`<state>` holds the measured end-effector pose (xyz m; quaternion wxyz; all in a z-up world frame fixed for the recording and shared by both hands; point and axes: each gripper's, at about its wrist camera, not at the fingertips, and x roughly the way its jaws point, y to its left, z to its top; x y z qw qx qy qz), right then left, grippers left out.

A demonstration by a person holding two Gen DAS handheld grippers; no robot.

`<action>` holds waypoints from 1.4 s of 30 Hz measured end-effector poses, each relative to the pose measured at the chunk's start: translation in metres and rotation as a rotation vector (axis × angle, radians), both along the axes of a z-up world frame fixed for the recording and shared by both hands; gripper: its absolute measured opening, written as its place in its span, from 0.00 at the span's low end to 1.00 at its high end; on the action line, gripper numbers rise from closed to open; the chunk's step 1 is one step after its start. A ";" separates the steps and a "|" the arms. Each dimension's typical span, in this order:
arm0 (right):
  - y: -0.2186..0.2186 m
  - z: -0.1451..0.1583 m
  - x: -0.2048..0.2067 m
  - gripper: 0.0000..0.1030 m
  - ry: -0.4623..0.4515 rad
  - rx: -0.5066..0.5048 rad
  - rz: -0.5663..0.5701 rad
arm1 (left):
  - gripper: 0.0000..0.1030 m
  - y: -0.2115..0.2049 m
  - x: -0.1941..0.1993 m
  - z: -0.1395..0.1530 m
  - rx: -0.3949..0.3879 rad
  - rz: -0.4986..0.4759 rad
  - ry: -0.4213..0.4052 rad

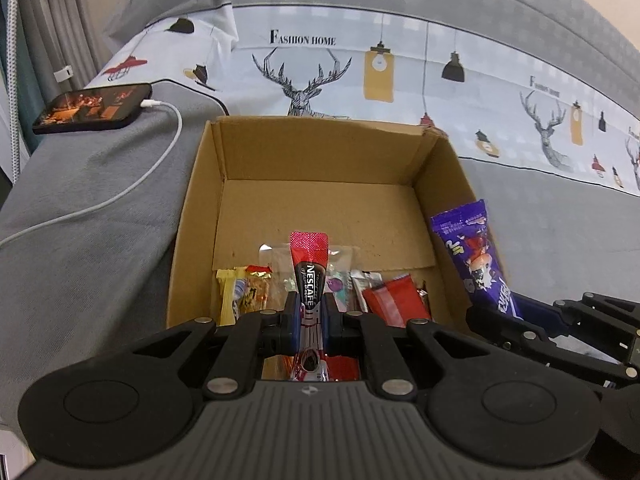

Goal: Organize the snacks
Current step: 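Carry the Nescafe stick and purple candy bar with both grippers down into the box, then open the left gripper to drop the Nescafe stick while the right drops the purple bar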

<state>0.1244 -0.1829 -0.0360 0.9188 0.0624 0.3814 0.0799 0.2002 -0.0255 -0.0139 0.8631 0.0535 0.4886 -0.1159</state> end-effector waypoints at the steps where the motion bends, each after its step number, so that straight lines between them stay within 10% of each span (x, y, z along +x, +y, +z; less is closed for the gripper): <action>1: 0.000 -0.002 0.004 0.23 0.004 0.000 -0.002 | 0.10 -0.001 0.005 -0.004 0.004 0.002 0.005; 24: 0.006 -0.055 0.080 0.23 0.092 -0.036 -0.026 | 0.14 -0.011 0.080 -0.070 0.088 0.039 0.090; 27: 0.005 -0.057 0.086 0.25 0.091 -0.040 -0.039 | 0.50 -0.010 0.086 -0.075 0.110 0.049 0.085; 28: 0.005 -0.058 0.089 0.35 0.093 -0.035 -0.047 | 0.87 -0.009 0.088 -0.076 0.121 0.065 0.092; 29: 0.004 -0.059 0.092 0.51 0.100 -0.028 -0.060 | 0.99 -0.008 0.089 -0.075 0.132 0.087 0.089; 35: 0.002 -0.044 0.089 0.80 0.059 -0.044 -0.074 | 0.99 -0.004 0.066 -0.060 0.160 0.061 0.056; 42: -0.001 -0.024 0.039 0.90 0.079 -0.031 -0.068 | 1.00 0.011 0.008 -0.034 0.159 0.070 0.054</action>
